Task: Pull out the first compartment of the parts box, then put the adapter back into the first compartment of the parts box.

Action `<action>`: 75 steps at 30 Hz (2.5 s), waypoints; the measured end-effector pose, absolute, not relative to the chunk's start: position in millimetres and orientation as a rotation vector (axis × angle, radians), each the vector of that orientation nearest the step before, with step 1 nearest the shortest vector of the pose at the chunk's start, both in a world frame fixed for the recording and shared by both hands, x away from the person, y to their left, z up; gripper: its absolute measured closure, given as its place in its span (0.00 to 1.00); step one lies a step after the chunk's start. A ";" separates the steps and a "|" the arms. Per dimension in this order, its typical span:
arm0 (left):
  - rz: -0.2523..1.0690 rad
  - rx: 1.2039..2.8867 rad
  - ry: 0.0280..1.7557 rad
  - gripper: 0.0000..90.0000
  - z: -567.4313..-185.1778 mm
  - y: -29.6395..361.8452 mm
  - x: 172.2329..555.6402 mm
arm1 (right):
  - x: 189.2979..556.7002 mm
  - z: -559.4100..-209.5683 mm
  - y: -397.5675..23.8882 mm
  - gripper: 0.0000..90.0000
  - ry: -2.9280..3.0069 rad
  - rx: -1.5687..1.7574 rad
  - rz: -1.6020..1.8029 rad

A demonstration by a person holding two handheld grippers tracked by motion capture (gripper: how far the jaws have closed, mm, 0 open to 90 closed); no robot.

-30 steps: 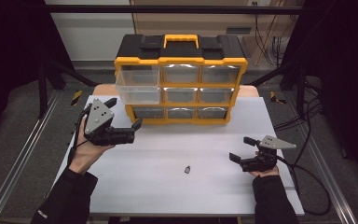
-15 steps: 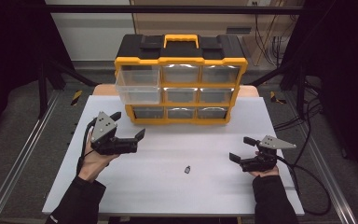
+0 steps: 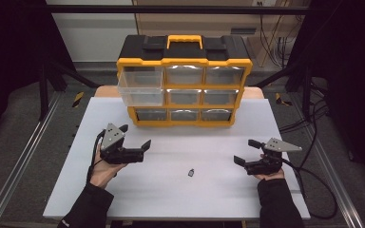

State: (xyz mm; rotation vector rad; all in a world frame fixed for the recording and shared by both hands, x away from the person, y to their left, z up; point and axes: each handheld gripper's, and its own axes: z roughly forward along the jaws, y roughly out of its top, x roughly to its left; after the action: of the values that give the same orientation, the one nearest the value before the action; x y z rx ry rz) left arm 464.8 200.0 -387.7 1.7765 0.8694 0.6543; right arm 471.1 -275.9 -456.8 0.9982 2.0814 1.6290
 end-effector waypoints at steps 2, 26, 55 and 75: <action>0.636 1.782 0.872 0.01 -390.8 199.0 465.6 | 471.0 -456.7 -275.9 0.00 2.079 0.998 1.632; 0.518 1.865 0.817 0.01 -415.9 173.5 462.5 | 471.1 -458.1 -274.7 0.00 2.095 1.001 1.617; 0.421 1.906 0.765 0.01 -417.7 138.5 455.1 | 471.5 -458.8 -274.1 0.00 2.098 1.001 1.612; 0.407 1.958 0.736 0.01 -417.7 104.5 456.4 | 470.8 -458.0 -275.2 0.00 2.095 0.997 1.616</action>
State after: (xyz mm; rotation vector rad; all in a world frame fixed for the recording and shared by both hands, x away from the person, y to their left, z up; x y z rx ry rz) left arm 456.4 104.5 -417.7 1.9579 0.7363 0.4073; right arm 470.8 -275.2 -458.0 0.9968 2.0949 1.6160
